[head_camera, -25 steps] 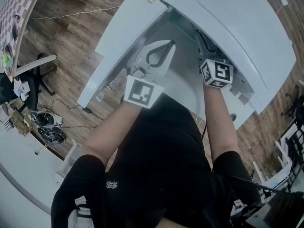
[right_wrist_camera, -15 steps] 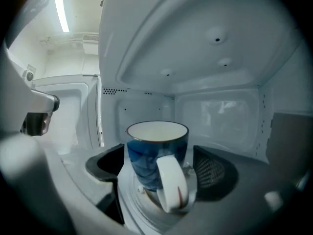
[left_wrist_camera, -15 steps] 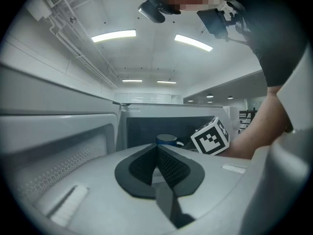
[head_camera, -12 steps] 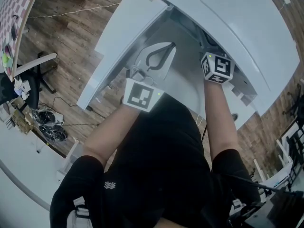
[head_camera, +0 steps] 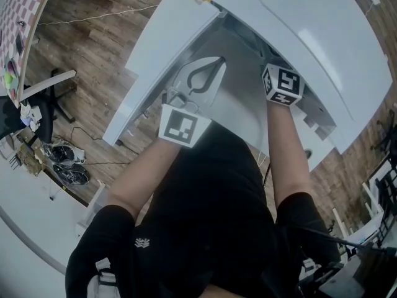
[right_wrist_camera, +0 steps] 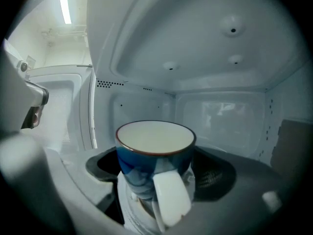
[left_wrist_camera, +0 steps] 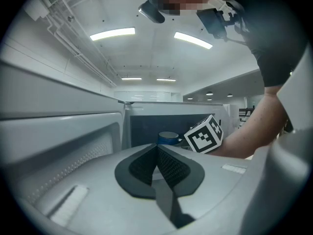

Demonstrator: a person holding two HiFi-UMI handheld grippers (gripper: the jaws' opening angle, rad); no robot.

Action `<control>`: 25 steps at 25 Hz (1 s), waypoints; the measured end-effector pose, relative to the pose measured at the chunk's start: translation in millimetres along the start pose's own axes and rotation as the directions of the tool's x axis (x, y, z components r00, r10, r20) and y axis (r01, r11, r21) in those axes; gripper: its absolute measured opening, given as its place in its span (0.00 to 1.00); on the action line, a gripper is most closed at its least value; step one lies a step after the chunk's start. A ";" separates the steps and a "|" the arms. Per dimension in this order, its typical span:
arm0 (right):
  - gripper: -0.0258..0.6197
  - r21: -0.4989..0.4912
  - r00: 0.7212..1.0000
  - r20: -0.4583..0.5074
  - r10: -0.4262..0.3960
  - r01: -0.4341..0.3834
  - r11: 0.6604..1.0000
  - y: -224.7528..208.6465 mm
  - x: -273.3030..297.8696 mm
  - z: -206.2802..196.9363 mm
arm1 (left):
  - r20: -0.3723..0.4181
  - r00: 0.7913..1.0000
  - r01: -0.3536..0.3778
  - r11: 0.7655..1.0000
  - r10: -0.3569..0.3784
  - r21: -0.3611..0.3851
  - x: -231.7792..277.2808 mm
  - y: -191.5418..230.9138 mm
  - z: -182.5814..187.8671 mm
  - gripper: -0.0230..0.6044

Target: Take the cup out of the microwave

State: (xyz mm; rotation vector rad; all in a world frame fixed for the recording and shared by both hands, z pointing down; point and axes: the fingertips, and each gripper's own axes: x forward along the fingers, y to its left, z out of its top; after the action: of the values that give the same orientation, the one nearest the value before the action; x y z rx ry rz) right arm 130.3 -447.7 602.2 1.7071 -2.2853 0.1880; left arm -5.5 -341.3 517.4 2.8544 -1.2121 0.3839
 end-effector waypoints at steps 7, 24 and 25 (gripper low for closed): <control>0.66 -0.003 1.000 0.000 0.031 -0.031 1.000 0.5 -1.8 -3.1 | -0.011 1.000 -0.004 1.000 0.004 0.000 -1.8 -0.3 -2.9 0.04; 0.66 0.022 0.999 -0.002 0.044 -0.044 0.999 14.4 -45.4 1.4 | 0.025 1.000 0.000 1.000 -0.001 0.021 -17.8 -9.7 23.1 0.04; 0.66 0.018 0.999 -0.003 0.051 -0.051 0.999 17.4 -48.4 1.3 | 0.023 1.000 0.004 1.000 -0.004 0.027 -19.1 -11.4 25.1 0.04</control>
State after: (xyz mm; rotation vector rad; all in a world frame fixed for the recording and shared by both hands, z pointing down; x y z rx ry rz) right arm 126.1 -398.5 587.5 1.6574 -2.3332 0.2224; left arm -4.6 -322.6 489.6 2.8912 -1.2140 0.3710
